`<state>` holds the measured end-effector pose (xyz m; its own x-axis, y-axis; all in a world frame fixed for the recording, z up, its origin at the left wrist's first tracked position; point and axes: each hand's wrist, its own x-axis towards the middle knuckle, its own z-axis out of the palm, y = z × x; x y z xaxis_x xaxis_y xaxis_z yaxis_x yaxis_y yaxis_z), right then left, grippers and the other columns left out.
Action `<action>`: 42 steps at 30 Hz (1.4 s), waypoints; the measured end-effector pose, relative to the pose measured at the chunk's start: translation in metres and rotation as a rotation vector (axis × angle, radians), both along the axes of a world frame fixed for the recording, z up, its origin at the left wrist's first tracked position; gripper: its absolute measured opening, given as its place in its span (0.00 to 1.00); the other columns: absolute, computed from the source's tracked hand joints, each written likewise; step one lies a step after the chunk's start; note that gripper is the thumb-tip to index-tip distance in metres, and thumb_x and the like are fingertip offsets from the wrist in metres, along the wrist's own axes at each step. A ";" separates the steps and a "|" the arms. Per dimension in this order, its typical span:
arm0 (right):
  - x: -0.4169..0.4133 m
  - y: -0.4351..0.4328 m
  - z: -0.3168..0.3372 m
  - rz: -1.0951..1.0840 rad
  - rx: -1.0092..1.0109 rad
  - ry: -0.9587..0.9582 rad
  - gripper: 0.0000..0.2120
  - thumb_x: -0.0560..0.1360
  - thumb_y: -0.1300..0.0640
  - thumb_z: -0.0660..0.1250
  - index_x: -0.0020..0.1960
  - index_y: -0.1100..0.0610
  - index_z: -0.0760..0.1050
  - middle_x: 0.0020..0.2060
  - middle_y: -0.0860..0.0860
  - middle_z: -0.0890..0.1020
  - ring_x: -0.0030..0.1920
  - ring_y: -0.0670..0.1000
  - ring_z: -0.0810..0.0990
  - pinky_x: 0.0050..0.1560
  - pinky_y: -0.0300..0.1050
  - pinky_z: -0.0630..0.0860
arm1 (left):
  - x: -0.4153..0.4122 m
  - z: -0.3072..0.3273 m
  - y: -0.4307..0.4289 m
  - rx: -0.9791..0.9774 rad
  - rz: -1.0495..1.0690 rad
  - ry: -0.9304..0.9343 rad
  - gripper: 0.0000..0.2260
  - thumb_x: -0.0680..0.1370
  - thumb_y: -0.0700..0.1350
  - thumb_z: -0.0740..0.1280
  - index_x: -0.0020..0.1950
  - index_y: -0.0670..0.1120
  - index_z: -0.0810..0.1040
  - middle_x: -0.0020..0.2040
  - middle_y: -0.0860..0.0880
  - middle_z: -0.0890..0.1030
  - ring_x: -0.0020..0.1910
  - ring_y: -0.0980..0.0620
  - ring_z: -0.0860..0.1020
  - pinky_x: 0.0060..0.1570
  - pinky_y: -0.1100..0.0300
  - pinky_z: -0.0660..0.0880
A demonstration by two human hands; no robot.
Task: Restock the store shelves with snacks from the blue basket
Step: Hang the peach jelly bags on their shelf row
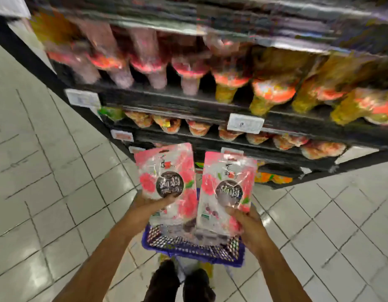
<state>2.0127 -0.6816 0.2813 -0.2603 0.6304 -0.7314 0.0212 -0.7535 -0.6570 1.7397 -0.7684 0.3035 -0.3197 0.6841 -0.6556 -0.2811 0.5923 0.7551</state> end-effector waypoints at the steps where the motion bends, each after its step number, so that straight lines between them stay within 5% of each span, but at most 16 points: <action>1: -0.004 0.006 0.032 0.027 0.036 0.037 0.32 0.58 0.56 0.79 0.60 0.59 0.75 0.50 0.57 0.85 0.50 0.60 0.84 0.48 0.58 0.80 | -0.003 0.034 0.004 0.051 0.007 0.023 0.18 0.63 0.44 0.82 0.51 0.49 0.86 0.45 0.47 0.87 0.42 0.53 0.84 0.40 0.62 0.80; 4: -0.018 0.024 0.118 0.089 0.136 0.148 0.29 0.61 0.63 0.77 0.61 0.59 0.75 0.49 0.57 0.86 0.49 0.58 0.85 0.46 0.54 0.81 | -0.015 0.126 0.011 0.193 0.076 0.063 0.17 0.61 0.43 0.80 0.49 0.47 0.85 0.43 0.48 0.87 0.39 0.54 0.85 0.35 0.62 0.79; 7: -0.040 0.042 0.193 0.172 0.280 0.273 0.31 0.68 0.69 0.72 0.69 0.61 0.70 0.60 0.62 0.81 0.61 0.63 0.80 0.60 0.63 0.76 | -0.031 0.202 0.012 0.319 0.146 0.087 0.21 0.61 0.45 0.78 0.52 0.43 0.83 0.43 0.46 0.87 0.39 0.53 0.85 0.33 0.64 0.78; 12: -0.088 0.054 0.296 0.257 0.527 0.302 0.27 0.68 0.67 0.74 0.66 0.59 0.73 0.58 0.60 0.83 0.58 0.62 0.82 0.56 0.63 0.79 | -0.071 0.291 0.013 0.516 0.170 0.078 0.31 0.55 0.53 0.82 0.56 0.48 0.82 0.50 0.45 0.86 0.48 0.48 0.85 0.39 0.57 0.81; 15: -0.118 0.056 0.339 0.249 0.633 0.307 0.27 0.66 0.69 0.75 0.63 0.60 0.74 0.55 0.59 0.84 0.55 0.60 0.83 0.50 0.51 0.82 | -0.106 0.328 0.016 0.612 0.123 0.024 0.37 0.55 0.56 0.84 0.61 0.49 0.80 0.56 0.44 0.84 0.55 0.45 0.83 0.46 0.52 0.82; 18: -0.155 0.053 0.379 0.197 0.747 0.254 0.27 0.58 0.63 0.82 0.55 0.56 0.77 0.45 0.54 0.87 0.44 0.50 0.86 0.39 0.39 0.81 | -0.148 0.359 0.019 0.696 0.092 0.079 0.30 0.57 0.53 0.84 0.58 0.53 0.82 0.56 0.45 0.85 0.55 0.46 0.83 0.44 0.57 0.81; 21: -0.197 0.052 0.415 0.083 0.930 0.148 0.22 0.51 0.50 0.82 0.44 0.49 0.82 0.34 0.48 0.86 0.32 0.43 0.83 0.30 0.33 0.76 | -0.190 0.384 0.023 0.761 0.092 0.188 0.20 0.62 0.48 0.80 0.52 0.58 0.84 0.53 0.47 0.86 0.51 0.49 0.84 0.46 0.55 0.81; 27: -0.265 0.054 0.457 -0.062 1.188 0.018 0.19 0.55 0.40 0.80 0.43 0.43 0.81 0.38 0.44 0.86 0.36 0.39 0.82 0.35 0.29 0.75 | -0.262 0.409 0.034 0.801 0.021 0.282 0.22 0.59 0.51 0.83 0.50 0.52 0.85 0.43 0.47 0.87 0.37 0.54 0.84 0.31 0.64 0.77; 31: -0.296 0.060 0.463 -0.090 1.216 -0.017 0.17 0.59 0.45 0.83 0.44 0.47 0.81 0.39 0.44 0.86 0.39 0.41 0.84 0.37 0.30 0.75 | -0.290 0.409 0.042 0.803 -0.033 0.268 0.25 0.60 0.51 0.83 0.55 0.52 0.82 0.43 0.51 0.86 0.37 0.56 0.84 0.33 0.64 0.79; 34: -0.315 0.066 0.469 -0.125 1.202 -0.008 0.16 0.60 0.46 0.81 0.45 0.47 0.82 0.41 0.45 0.87 0.42 0.44 0.85 0.39 0.34 0.78 | -0.299 0.407 0.046 0.797 -0.094 0.248 0.19 0.59 0.48 0.83 0.47 0.54 0.85 0.39 0.50 0.86 0.36 0.55 0.84 0.32 0.64 0.78; 37: -0.333 0.073 0.478 -0.135 1.211 0.021 0.14 0.64 0.51 0.81 0.46 0.43 0.82 0.43 0.46 0.87 0.43 0.46 0.86 0.40 0.36 0.80 | -0.303 0.403 0.051 0.796 -0.132 0.218 0.20 0.60 0.44 0.83 0.49 0.56 0.84 0.47 0.46 0.87 0.46 0.48 0.85 0.40 0.58 0.81; 42: -0.362 0.084 0.495 -0.194 1.249 -0.018 0.14 0.64 0.48 0.81 0.45 0.47 0.81 0.42 0.50 0.86 0.44 0.52 0.85 0.46 0.53 0.83 | -0.308 0.400 0.053 0.811 -0.140 0.183 0.26 0.57 0.50 0.82 0.53 0.51 0.83 0.51 0.44 0.86 0.51 0.44 0.85 0.47 0.52 0.82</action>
<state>1.6511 -0.5974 0.7765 -0.0823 0.9188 0.3861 -0.0031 0.3872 -0.9220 1.4314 -0.7157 0.7035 -0.2499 0.9620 0.1099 -0.0775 -0.1330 0.9881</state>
